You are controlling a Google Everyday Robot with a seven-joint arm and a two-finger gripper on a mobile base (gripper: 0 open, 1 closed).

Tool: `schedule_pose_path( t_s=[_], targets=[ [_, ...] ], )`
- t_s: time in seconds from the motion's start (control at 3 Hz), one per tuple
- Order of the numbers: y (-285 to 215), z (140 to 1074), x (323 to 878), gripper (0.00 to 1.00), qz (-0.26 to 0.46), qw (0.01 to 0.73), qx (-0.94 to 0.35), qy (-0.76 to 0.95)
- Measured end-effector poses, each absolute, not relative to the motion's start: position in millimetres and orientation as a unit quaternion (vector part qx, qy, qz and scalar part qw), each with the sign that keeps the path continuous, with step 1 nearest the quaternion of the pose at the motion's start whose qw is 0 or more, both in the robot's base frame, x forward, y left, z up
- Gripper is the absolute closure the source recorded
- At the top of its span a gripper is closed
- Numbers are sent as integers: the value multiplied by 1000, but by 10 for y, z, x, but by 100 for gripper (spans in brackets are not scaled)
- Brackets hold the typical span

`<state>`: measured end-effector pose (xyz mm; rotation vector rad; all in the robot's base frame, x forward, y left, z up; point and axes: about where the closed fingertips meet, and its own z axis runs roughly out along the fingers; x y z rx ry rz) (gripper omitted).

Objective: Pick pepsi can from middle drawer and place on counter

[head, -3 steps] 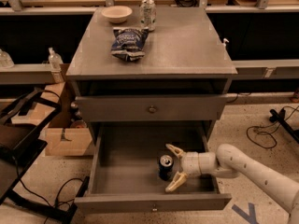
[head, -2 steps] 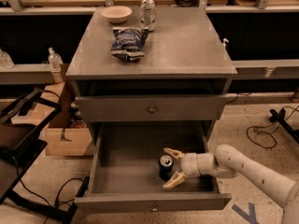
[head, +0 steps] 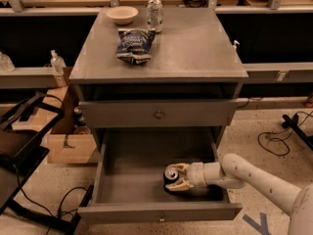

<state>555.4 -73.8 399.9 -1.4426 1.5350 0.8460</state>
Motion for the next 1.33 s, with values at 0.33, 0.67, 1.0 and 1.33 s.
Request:
schedule_pose_path(
  t_s=[0.33,0.67,1.0,1.33],
  targets=[
    [-608,4394,5353,86,385,431,-533,618],
    [-617,5138,5062,100,423,434,-506,614],
    [-851,6407,5008,100,447,426,-502,606],
    [-1069,7245,5276,100,438,413,-501,622]
  ],
)
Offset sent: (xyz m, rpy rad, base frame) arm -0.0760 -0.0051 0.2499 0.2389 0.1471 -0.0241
